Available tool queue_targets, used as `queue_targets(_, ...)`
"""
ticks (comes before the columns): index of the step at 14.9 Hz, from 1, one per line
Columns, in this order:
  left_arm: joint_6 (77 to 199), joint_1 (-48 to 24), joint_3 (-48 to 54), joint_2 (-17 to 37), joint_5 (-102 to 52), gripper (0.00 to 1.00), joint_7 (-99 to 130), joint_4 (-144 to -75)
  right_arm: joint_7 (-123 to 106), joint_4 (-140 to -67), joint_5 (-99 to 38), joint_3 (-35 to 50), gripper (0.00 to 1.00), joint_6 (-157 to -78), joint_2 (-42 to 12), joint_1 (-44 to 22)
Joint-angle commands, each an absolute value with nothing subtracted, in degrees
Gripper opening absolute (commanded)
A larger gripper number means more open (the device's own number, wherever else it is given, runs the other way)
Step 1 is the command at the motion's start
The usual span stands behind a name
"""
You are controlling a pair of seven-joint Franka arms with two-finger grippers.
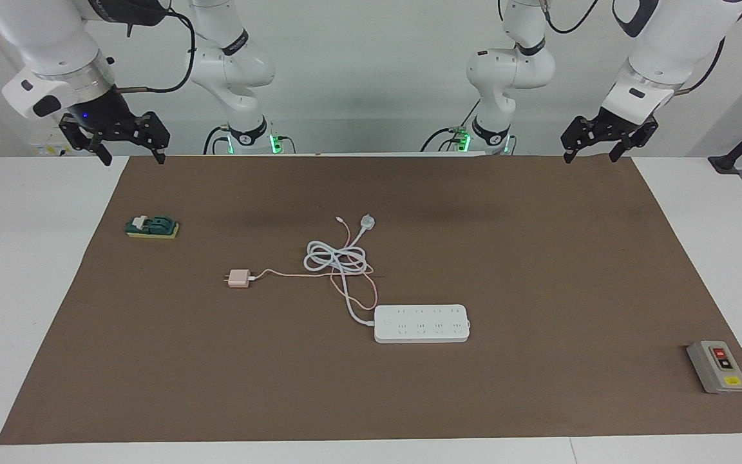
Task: Plug charger into power strip
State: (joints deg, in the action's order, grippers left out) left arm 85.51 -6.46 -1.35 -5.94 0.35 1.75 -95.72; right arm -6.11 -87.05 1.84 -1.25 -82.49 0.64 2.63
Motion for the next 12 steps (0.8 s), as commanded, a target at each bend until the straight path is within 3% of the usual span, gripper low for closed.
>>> queue_targets(1,85.3,-6.4,-1.5,-7.4,-0.3,1.00,2.2,-97.2,-6.0,-86.7,2.3,-0.9,1.00,-83.1,0.5,2.8)
queue_targets(12,85.3,-6.4,-1.5,-7.4,-0.3,1.00,2.2,-97.2,-5.7,-87.1,2.1,-0.9,1.00,-83.8,0.8,2.9)
